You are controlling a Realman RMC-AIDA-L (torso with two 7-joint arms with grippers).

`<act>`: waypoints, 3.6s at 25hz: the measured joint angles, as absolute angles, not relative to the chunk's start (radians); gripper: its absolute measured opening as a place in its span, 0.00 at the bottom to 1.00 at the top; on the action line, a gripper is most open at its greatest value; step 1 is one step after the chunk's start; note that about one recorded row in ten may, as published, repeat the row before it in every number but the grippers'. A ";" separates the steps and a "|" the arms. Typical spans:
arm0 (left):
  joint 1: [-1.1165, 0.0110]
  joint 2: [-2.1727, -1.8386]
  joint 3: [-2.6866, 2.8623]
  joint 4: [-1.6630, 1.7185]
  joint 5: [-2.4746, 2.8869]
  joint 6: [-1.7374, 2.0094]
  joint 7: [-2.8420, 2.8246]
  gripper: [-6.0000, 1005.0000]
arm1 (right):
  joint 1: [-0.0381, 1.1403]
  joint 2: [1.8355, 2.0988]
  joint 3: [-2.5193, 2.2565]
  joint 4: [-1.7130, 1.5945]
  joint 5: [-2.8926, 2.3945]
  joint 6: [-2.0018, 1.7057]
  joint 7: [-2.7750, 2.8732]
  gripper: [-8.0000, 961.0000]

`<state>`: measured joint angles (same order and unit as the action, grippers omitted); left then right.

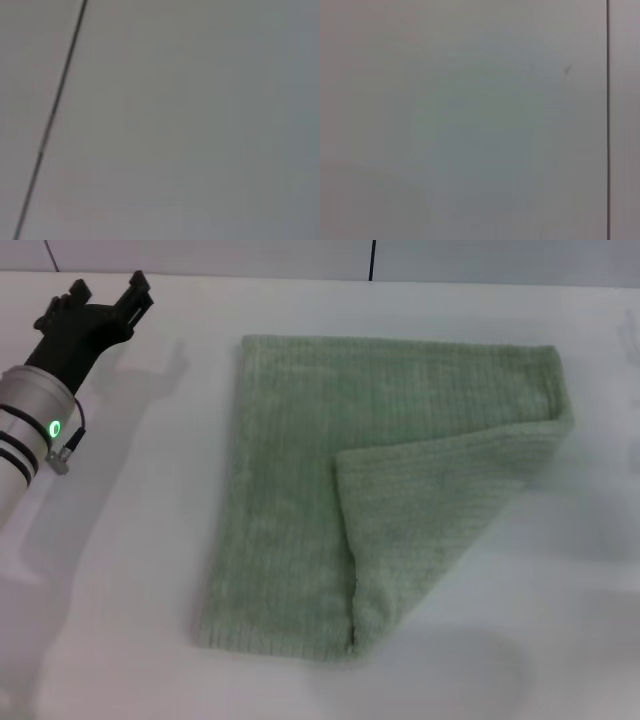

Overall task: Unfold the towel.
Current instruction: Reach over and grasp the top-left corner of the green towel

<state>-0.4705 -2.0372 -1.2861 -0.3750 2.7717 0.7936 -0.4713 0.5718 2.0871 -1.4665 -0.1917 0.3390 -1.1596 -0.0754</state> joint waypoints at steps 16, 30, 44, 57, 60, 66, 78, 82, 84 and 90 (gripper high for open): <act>-0.398 -1.933 -1.223 -0.687 2.887 0.531 -0.701 0.76 | 0.567 2.088 -1.466 -0.187 0.339 -1.160 -0.075 0.75; -0.387 -1.949 -1.260 -0.718 2.889 0.502 -0.582 0.74 | 0.572 2.088 -1.466 -0.184 0.340 -1.160 -0.072 0.75; -0.370 -1.950 -1.267 -0.899 2.888 0.264 -0.386 0.21 | 0.574 2.088 -1.466 -0.184 0.342 -1.160 -0.072 0.75; -0.369 -2.033 -1.409 -1.157 2.884 -0.221 -0.090 0.00 | 0.576 2.088 -1.466 -0.184 0.342 -1.160 -0.072 0.75; -0.379 -2.046 -1.426 -1.217 2.881 -0.347 -0.055 0.00 | 0.576 2.088 -1.466 -0.184 0.341 -1.160 -0.072 0.75; -0.384 -2.055 -1.432 -1.295 2.877 -0.483 -0.031 0.00 | 0.577 2.088 -1.466 -0.184 0.340 -1.160 -0.072 0.75; -0.463 -2.067 -1.426 -1.301 2.855 -0.636 -0.041 0.00 | 0.582 2.088 -1.471 -0.184 0.339 -1.160 -0.072 0.75; -0.492 -2.067 -1.435 -1.299 2.852 -0.686 -0.058 0.00 | 0.586 2.088 -1.484 -0.184 0.339 -1.159 -0.072 0.75; -0.493 -2.068 -1.435 -1.297 2.853 -0.682 -0.075 0.00 | 0.591 2.088 -1.487 -0.183 0.339 -1.159 -0.075 0.75; -0.495 -2.068 -1.437 -1.295 2.885 -0.669 -0.097 0.00 | 0.602 2.084 -1.493 -0.182 0.339 -1.147 -0.079 0.75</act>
<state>-0.4947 -2.0675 -1.4371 -1.2953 2.8847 -0.6689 -0.0973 0.6019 2.0841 -1.4926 -0.1824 0.3389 -1.1468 -0.0793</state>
